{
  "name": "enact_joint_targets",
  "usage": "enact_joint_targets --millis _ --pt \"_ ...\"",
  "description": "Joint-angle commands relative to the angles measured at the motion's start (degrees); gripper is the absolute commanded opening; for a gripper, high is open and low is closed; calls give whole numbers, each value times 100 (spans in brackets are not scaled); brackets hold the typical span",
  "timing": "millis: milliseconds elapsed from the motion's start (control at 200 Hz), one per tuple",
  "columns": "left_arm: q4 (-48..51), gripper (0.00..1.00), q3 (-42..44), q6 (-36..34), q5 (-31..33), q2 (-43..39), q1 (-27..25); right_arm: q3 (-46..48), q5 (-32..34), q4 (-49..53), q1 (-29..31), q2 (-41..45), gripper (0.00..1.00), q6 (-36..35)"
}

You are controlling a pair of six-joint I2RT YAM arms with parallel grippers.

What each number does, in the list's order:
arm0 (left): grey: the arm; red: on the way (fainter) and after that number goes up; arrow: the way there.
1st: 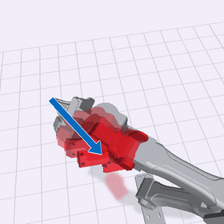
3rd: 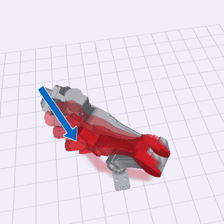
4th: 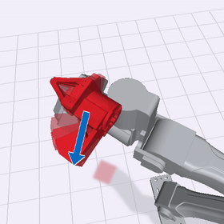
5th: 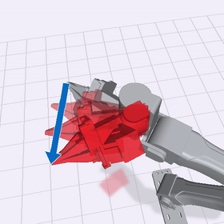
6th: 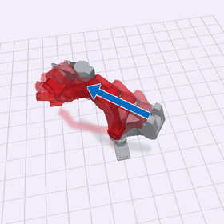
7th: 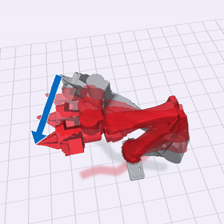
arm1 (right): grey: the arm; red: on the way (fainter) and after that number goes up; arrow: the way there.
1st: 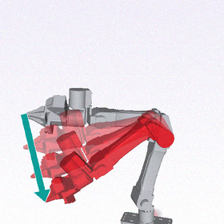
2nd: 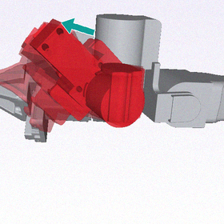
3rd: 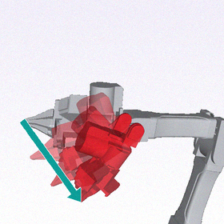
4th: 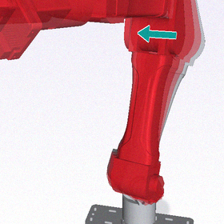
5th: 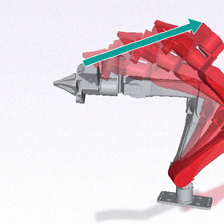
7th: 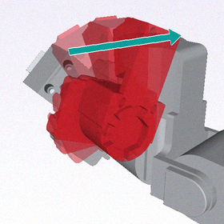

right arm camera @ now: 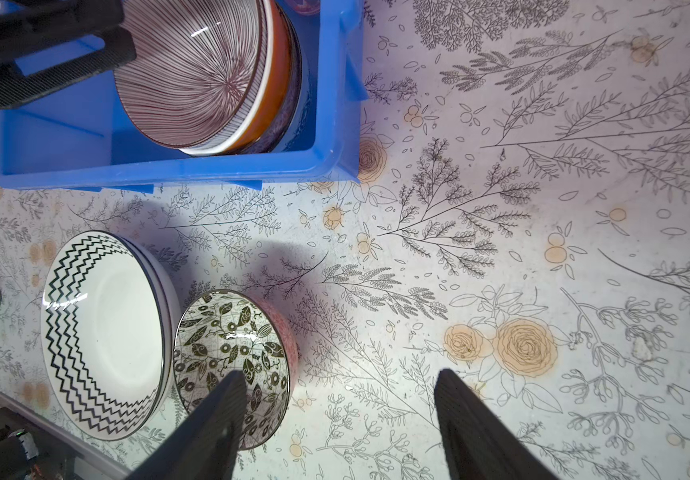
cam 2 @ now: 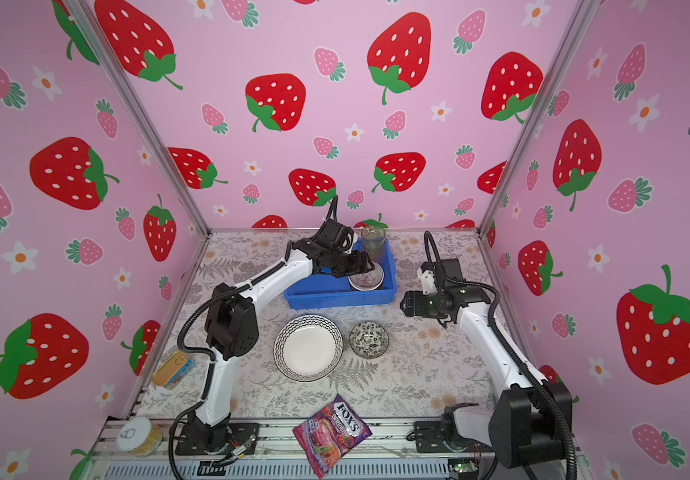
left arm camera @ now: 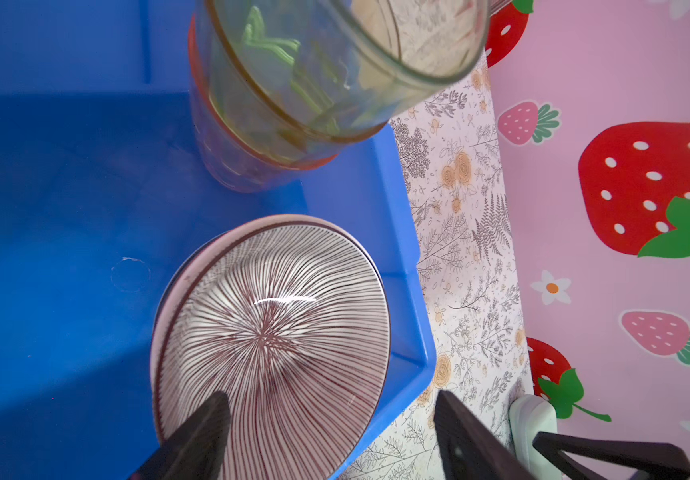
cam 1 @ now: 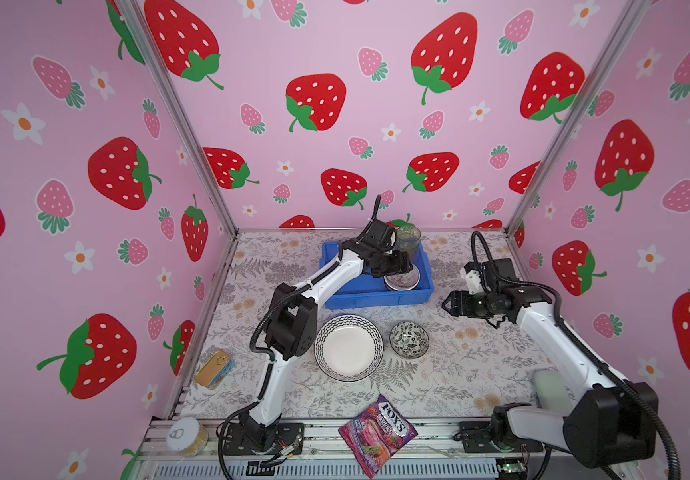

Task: Place the mixed dishes into the plastic bin
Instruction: 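Open the left gripper and raise it while the right moves toward the green leaf bowl, then lower the right gripper onto the green leaf-patterned bowl rim while the left moves toward it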

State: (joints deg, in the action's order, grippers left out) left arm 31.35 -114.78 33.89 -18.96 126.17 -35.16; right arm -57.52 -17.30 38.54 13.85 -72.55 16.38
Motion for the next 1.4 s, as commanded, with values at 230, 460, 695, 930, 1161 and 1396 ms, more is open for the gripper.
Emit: enact_joint_targets --millis 230,460,695,930,1161,1396 --pt "-73 80 0 96 -156 98 -53 360 -340 -271 84 -13 75 91" --pt "169 80 -34 81 -86 -280 -52 765 -154 -585 618 74 75 558" --pt "187 83 614 53 155 -1085 -55 1171 296 -992 1145 1 74 1122" --pt "112 87 1749 136 442 -1994 -53 1243 462 -1346 1530 -421 64 1312" --pt "80 89 2763 353 589 -2747 -39 1314 552 -1566 1630 -750 45 1333" --pt "51 89 3647 533 797 -3421 -49 1360 511 -1676 1665 -861 34 1302"
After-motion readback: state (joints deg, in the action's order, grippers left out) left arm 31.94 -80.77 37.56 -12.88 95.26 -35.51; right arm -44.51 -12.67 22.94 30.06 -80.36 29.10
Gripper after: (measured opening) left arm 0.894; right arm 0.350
